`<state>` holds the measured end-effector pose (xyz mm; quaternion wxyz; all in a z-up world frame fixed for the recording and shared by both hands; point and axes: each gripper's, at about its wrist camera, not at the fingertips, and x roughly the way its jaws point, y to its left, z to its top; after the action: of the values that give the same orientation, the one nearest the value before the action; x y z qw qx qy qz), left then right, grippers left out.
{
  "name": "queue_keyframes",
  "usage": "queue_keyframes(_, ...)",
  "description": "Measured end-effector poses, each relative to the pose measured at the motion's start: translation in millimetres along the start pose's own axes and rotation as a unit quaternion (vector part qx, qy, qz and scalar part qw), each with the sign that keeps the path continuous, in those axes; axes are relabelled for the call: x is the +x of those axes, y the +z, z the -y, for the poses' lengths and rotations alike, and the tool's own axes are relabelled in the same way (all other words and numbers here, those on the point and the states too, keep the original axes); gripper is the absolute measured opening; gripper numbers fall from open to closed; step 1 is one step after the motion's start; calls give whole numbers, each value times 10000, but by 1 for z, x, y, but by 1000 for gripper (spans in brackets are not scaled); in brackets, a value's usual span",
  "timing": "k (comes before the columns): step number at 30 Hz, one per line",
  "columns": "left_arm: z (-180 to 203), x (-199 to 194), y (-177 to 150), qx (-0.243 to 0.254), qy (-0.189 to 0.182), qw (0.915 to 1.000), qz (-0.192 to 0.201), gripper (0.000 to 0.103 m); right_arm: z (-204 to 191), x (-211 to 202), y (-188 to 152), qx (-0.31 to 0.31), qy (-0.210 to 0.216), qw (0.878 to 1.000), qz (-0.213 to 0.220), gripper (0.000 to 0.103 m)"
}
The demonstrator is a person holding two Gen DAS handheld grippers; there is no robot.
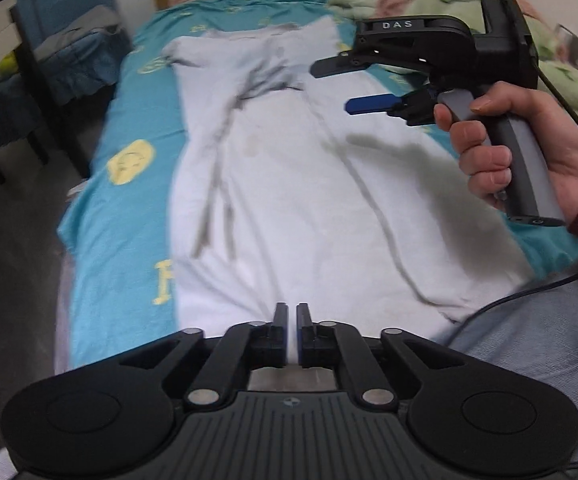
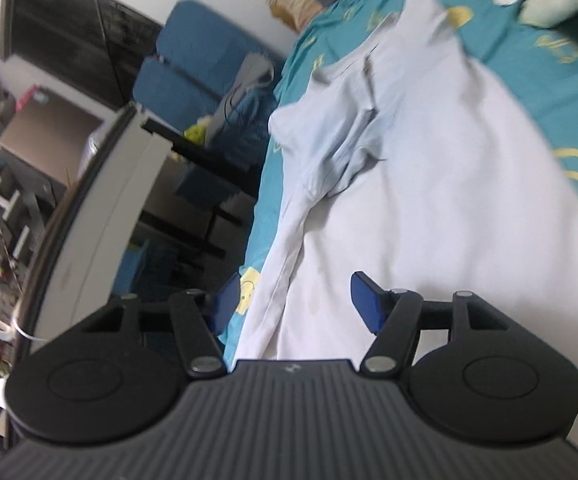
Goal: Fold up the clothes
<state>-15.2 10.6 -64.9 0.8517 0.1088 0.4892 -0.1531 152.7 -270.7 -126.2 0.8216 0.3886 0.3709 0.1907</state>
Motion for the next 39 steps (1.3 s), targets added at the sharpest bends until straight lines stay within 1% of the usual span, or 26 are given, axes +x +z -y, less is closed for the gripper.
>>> queue_keyframes(2,-7,6,1,-82,68,9999,-30,42,-4,21,7,-2,25,10000,-62,64)
queue_keyframes(3,-8,10,2,-68,39,9999,-95,49,-5,31,11,6,-8,10000,-90,64)
queue_keyframes(6,-7,29,3,13,-3,9992,-411,57,-5,58,23,26,-124,9999,-92,65)
queue_keyframes(7,-8,36,3,-14,-62,9985,-541,57,-2,67,27,80,-140,9998,-88,66)
queue_keyframes(8,-9,43,4,-41,-121,9977,-670,56,1,77,31,162,-135,9997,-115,70)
queue_keyframes(10,-11,58,5,-125,-218,9952,-948,45,8,97,37,304,-77,9993,-190,70)
queue_keyframes(11,-14,64,5,-211,-235,9933,-1113,27,11,107,39,333,-10,9992,-229,70)
queue_keyframes(12,-17,70,4,-298,-253,9910,-1278,14,13,117,40,334,28,9991,-264,70)
queue_keyframes(13,-19,74,4,-374,-270,9893,-1386,11,13,126,42,313,41,9991,-292,70)
queue_keyframes(15,-22,77,4,-486,-287,9877,-1458,4,13,140,42,263,156,9993,-236,69)
queue_keyframes(16,-22,77,5,-493,-284,9880,-1438,3,13,146,41,235,229,9993,-195,68)
queue_keyframes(17,-22,75,6,-486,-294,9889,-1374,2,12,151,39,157,247,9994,-188,59)
queue_keyframes(18,-21,72,7,-480,-306,9902,-1279,1,11,157,38,22,134,9997,-201,50)
queue_keyframes(19,-20,68,8,-458,-330,9917,-1156,1,9,160,36,-140,-57,9997,-207,24)
queue_keyframes(20,-18,62,8,-410,-394,9933,-1006,1,7,161,34,-297,-213,9991,-195,11)
queue_keyframes(22,-13,46,9,-307,-613,9950,-726,1,2,155,33,-551,-234,9982,-92,9)
queue_keyframes(23,-8,39,10,-305,-827,9941,-629,1,-3,150,34,-693,-271,9972,-56,8)
queue_keyframes(24,-3,33,11,-341,-1030,9925,-571,1,-8,146,35,-836,-308,9960,-20,8)
queue_keyframes(29,23,18,17,-391,-1715,9837,-382,1,-26,111,50,-1277,-450,9904,288,8)
queue_keyframes(33,50,31,16,-198,-1951,9794,-479,1,-23,91,66,-1419,-929,9847,406,8)
queue_keyframes(36,55,56,13,-255,-1985,9769,-746,1,-10,94,68,-1652,-1328,9765,400,8)
queue_keyframes(39,51,72,15,-502,-2063,9724,-971,2,14,105,65,-1384,-1340,9810,232,8)
